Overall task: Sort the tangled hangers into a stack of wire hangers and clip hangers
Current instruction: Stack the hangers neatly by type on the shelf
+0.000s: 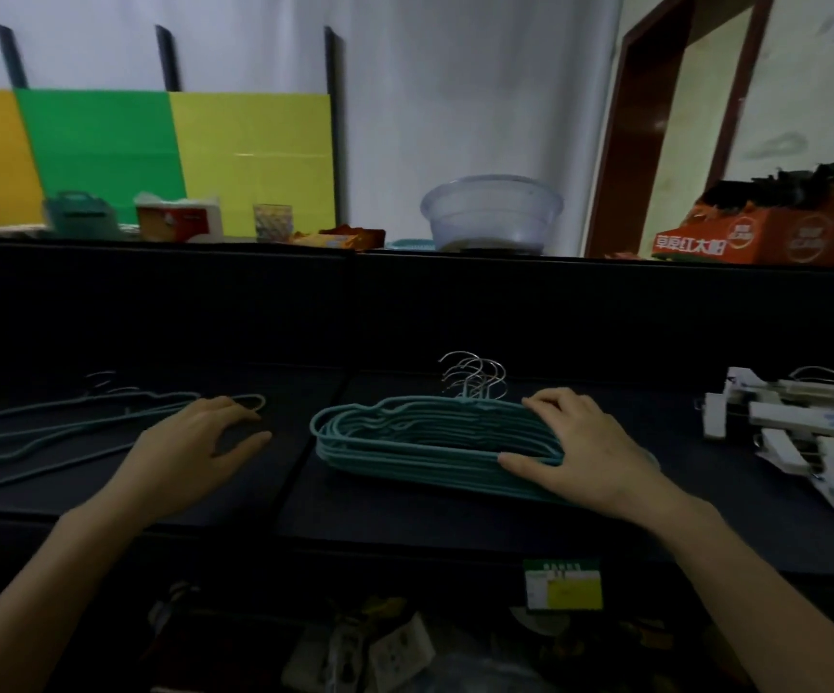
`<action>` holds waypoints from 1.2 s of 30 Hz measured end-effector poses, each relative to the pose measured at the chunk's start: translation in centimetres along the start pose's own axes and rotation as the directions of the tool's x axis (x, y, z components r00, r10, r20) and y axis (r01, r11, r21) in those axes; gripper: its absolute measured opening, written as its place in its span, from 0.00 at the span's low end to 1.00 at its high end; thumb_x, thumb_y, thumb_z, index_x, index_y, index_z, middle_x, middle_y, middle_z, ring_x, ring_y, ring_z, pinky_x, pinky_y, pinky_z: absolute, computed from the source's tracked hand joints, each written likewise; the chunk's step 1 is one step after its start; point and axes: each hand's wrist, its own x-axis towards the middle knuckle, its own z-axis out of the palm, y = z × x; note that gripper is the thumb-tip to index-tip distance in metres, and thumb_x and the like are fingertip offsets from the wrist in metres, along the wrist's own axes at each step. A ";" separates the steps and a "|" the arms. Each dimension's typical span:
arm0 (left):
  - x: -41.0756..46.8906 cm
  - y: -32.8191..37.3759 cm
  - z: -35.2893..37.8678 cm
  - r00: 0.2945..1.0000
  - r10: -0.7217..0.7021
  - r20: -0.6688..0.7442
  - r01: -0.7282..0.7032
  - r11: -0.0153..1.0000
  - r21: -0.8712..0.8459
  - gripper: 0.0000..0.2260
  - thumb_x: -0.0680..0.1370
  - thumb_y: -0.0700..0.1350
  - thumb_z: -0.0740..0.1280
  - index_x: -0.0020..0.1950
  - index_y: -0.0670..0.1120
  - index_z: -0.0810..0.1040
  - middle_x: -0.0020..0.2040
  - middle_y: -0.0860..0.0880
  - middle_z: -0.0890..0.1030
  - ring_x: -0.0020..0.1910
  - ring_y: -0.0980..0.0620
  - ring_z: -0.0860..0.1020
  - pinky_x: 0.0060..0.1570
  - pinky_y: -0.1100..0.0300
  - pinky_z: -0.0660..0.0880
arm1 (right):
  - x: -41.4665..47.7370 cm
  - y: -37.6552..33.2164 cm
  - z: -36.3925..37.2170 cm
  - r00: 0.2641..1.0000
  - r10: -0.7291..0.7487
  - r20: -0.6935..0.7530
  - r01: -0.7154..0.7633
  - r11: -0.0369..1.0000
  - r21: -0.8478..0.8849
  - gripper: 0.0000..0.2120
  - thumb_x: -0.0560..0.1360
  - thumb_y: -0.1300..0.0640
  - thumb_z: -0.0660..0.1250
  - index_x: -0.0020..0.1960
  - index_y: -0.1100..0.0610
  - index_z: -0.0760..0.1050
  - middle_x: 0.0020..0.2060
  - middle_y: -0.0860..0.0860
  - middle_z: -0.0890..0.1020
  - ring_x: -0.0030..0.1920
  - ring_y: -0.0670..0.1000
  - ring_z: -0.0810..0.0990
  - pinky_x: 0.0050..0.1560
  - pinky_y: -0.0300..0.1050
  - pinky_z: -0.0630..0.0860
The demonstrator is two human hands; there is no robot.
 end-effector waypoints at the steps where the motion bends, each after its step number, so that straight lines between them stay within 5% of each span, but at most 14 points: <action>1: -0.5 -0.1 -0.1 1.000 -0.025 -0.011 0.025 1.000 0.007 0.19 0.76 0.56 0.61 0.63 0.49 0.74 0.62 0.50 0.75 0.62 0.50 0.73 0.54 0.55 0.72 | 0.0 -0.3 -0.1 1.000 -0.011 -0.018 0.010 1.000 -0.012 0.37 0.73 0.33 0.55 0.74 0.52 0.54 0.72 0.46 0.58 0.71 0.48 0.57 0.71 0.47 0.58; 12: -8.2 -2.9 -2.8 0.933 -0.213 -0.292 0.232 0.972 0.032 0.16 0.77 0.51 0.63 0.62 0.45 0.74 0.55 0.48 0.79 0.52 0.47 0.78 0.40 0.58 0.70 | 2.0 -9.4 1.5 0.897 -0.373 -0.239 0.423 0.881 0.214 0.16 0.78 0.48 0.59 0.64 0.50 0.70 0.59 0.45 0.74 0.60 0.46 0.72 0.62 0.40 0.69; 18: -12.1 -6.9 -4.2 0.893 -0.301 -0.336 0.337 0.940 0.055 0.13 0.75 0.49 0.66 0.56 0.44 0.78 0.51 0.46 0.81 0.49 0.44 0.79 0.43 0.53 0.74 | 4.5 -16.2 4.1 0.839 -0.494 -0.231 0.545 0.767 0.339 0.13 0.77 0.51 0.62 0.60 0.52 0.74 0.54 0.45 0.77 0.53 0.43 0.74 0.56 0.39 0.72; 28: -10.4 -18.6 -5.0 0.924 -0.274 -0.266 0.287 0.958 0.010 0.11 0.75 0.49 0.66 0.54 0.45 0.79 0.49 0.48 0.80 0.51 0.48 0.77 0.45 0.55 0.73 | 11.1 -25.6 9.5 0.886 -0.463 -0.025 0.449 0.845 0.290 0.18 0.76 0.47 0.61 0.65 0.50 0.70 0.60 0.45 0.74 0.60 0.47 0.72 0.61 0.47 0.72; 36: -3.9 -27.6 -3.1 0.970 -0.230 -0.081 0.231 0.973 0.005 0.20 0.76 0.53 0.63 0.65 0.46 0.70 0.63 0.49 0.73 0.62 0.50 0.69 0.57 0.56 0.69 | 16.2 -29.1 11.4 0.933 -0.326 0.156 0.302 0.940 0.156 0.30 0.74 0.43 0.64 0.72 0.52 0.60 0.67 0.48 0.67 0.66 0.49 0.66 0.64 0.45 0.69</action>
